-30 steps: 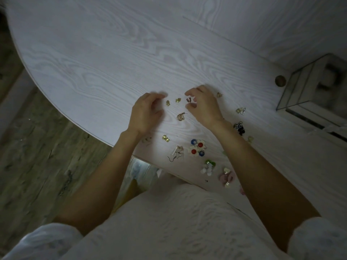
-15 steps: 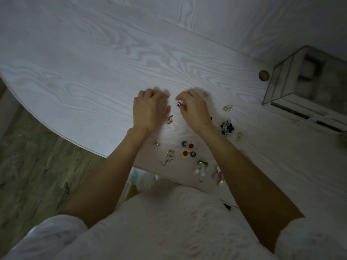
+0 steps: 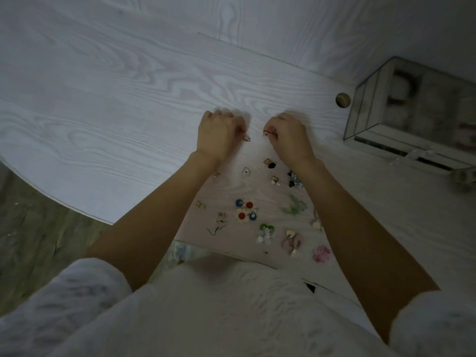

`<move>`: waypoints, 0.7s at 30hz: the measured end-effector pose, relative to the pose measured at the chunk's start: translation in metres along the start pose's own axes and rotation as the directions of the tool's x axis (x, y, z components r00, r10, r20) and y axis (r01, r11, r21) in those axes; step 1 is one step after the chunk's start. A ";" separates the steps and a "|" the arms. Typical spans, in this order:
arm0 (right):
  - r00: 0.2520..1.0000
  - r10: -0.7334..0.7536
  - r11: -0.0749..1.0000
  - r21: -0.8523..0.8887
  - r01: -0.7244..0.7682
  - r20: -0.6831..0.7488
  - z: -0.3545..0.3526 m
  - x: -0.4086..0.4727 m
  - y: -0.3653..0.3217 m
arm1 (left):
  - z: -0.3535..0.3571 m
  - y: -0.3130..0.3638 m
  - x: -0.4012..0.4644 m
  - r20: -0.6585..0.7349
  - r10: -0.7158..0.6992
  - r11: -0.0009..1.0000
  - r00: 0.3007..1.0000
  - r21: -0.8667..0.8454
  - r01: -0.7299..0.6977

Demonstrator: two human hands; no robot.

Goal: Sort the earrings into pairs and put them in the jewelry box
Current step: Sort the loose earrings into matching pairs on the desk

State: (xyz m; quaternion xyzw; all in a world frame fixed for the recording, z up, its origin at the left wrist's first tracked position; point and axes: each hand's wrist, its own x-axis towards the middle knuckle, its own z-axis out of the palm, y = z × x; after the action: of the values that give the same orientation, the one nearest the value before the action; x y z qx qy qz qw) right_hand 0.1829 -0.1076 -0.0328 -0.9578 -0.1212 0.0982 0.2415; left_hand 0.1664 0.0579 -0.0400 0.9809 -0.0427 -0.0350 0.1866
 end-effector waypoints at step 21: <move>0.985 0.164 0.985 0.057 -0.161 -0.052 0.001 -0.016 -0.004 | 0.014 0.053 0.004 0.084 -0.106 0.877 0.991 -0.462 0.133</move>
State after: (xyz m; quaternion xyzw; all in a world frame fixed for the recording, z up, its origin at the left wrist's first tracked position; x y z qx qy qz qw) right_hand 0.1670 -0.1082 -0.0300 -0.9602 -0.0330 0.0935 0.2612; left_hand 0.1658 0.0033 -0.0334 0.9067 0.0225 -0.0831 0.4129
